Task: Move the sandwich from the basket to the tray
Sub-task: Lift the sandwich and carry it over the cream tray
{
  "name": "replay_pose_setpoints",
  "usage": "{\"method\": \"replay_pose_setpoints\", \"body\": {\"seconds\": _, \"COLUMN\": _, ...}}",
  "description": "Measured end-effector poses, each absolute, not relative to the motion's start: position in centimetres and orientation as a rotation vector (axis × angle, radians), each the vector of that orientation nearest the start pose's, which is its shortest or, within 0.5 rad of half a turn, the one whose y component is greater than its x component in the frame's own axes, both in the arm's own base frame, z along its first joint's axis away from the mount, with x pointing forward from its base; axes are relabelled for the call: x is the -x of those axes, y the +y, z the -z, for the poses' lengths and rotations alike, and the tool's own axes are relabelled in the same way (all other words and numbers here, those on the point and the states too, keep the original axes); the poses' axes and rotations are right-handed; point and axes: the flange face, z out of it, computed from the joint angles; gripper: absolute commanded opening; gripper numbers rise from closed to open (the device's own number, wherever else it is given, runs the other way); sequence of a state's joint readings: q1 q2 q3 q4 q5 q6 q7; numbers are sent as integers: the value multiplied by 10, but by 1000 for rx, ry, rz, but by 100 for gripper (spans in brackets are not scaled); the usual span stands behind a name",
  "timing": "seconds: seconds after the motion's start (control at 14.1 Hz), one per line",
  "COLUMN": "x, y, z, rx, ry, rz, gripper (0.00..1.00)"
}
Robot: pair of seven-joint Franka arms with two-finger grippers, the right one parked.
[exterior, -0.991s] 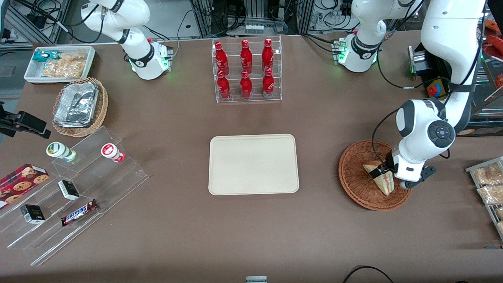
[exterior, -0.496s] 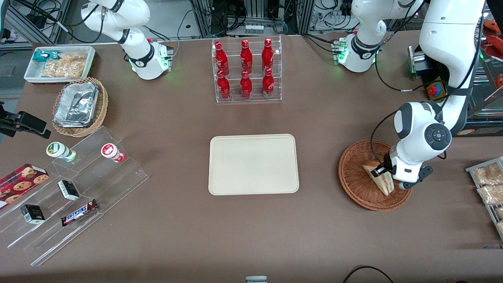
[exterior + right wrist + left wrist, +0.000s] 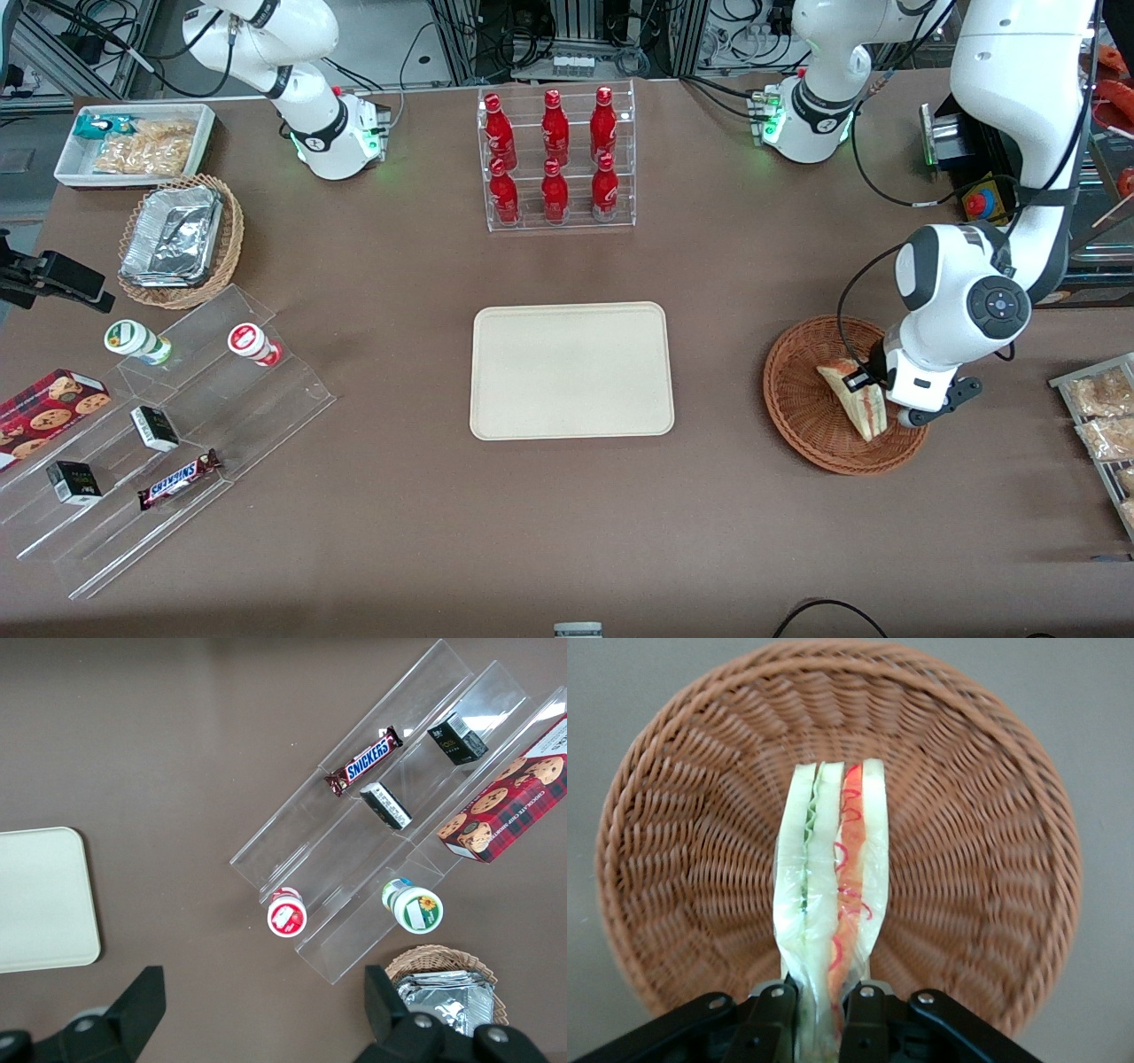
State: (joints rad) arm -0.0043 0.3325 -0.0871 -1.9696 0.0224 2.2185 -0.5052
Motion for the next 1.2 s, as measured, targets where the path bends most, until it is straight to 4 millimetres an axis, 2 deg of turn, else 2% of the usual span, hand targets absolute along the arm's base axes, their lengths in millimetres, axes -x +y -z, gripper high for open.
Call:
{"method": "replay_pose_setpoints", "body": {"seconds": 0.07, "x": -599, "y": -69, "z": -311, "rx": 3063, "ry": -559, "rz": -171, "gripper": 12}}
{"method": "replay_pose_setpoints", "body": {"seconds": 0.21, "x": -597, "y": -119, "z": -335, "rx": 3055, "ry": -419, "rz": -255, "gripper": 14}}
{"method": "replay_pose_setpoints", "body": {"seconds": 0.42, "x": -592, "y": -196, "z": -354, "rx": 3056, "ry": -255, "rz": -274, "gripper": 15}}
{"method": "replay_pose_setpoints", "body": {"seconds": 0.57, "x": -586, "y": -240, "z": -348, "rx": 3060, "ry": -202, "rz": -273, "gripper": 15}}
{"method": "replay_pose_setpoints", "body": {"seconds": 0.99, "x": -562, "y": -380, "z": -310, "rx": 3054, "ry": -144, "rz": -266, "gripper": 13}}
{"method": "replay_pose_setpoints", "body": {"seconds": 1.2, "x": -550, "y": -431, "z": -292, "rx": 3073, "ry": -139, "rz": -253, "gripper": 13}}
